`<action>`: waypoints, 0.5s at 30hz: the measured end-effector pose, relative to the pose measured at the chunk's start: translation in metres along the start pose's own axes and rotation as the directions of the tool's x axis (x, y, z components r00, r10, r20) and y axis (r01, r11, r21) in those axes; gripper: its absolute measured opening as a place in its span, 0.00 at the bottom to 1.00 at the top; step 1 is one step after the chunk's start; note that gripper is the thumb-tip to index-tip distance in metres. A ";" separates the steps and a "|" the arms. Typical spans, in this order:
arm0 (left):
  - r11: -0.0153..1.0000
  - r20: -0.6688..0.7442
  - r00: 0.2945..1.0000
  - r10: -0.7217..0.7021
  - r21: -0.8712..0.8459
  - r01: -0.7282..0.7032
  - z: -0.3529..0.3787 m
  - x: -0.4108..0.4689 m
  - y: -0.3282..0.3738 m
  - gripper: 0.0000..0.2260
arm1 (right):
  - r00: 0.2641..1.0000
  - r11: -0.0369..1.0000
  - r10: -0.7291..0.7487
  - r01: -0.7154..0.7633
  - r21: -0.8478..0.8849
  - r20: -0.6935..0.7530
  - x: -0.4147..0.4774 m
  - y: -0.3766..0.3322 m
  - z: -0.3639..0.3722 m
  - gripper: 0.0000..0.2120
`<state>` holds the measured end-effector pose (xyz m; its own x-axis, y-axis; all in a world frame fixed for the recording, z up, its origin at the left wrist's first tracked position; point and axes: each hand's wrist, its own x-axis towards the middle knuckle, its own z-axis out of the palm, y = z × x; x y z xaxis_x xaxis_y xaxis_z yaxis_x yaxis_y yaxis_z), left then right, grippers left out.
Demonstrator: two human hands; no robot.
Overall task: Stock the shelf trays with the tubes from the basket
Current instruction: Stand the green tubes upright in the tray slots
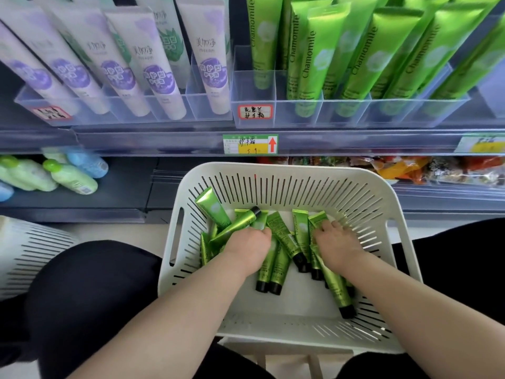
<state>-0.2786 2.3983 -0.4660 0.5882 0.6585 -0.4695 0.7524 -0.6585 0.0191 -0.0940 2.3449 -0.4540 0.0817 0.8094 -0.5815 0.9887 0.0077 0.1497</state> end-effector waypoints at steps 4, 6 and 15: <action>0.975 -0.030 0.999 -0.040 -0.219 0.032 -0.001 -0.006 0.000 0.13 | 0.998 0.984 0.005 -0.016 0.178 0.059 -0.003 0.004 -0.007 0.15; 0.910 -0.100 0.988 -0.120 -0.408 0.070 -0.006 -0.006 -0.001 0.09 | 0.997 0.954 0.012 -0.035 0.298 0.080 -0.006 0.008 -0.012 0.13; 0.624 -0.253 0.919 -0.302 -0.782 -0.010 -0.055 -0.028 -0.003 0.10 | 0.977 0.864 0.038 0.073 0.499 -0.209 -0.043 0.017 -0.074 0.14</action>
<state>-0.2817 2.4018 -0.4042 0.3885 0.8963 -0.2137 0.6949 -0.1327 0.7067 -0.0896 2.3535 -0.3676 0.0908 0.9138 -0.3958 0.9225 -0.2270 -0.3123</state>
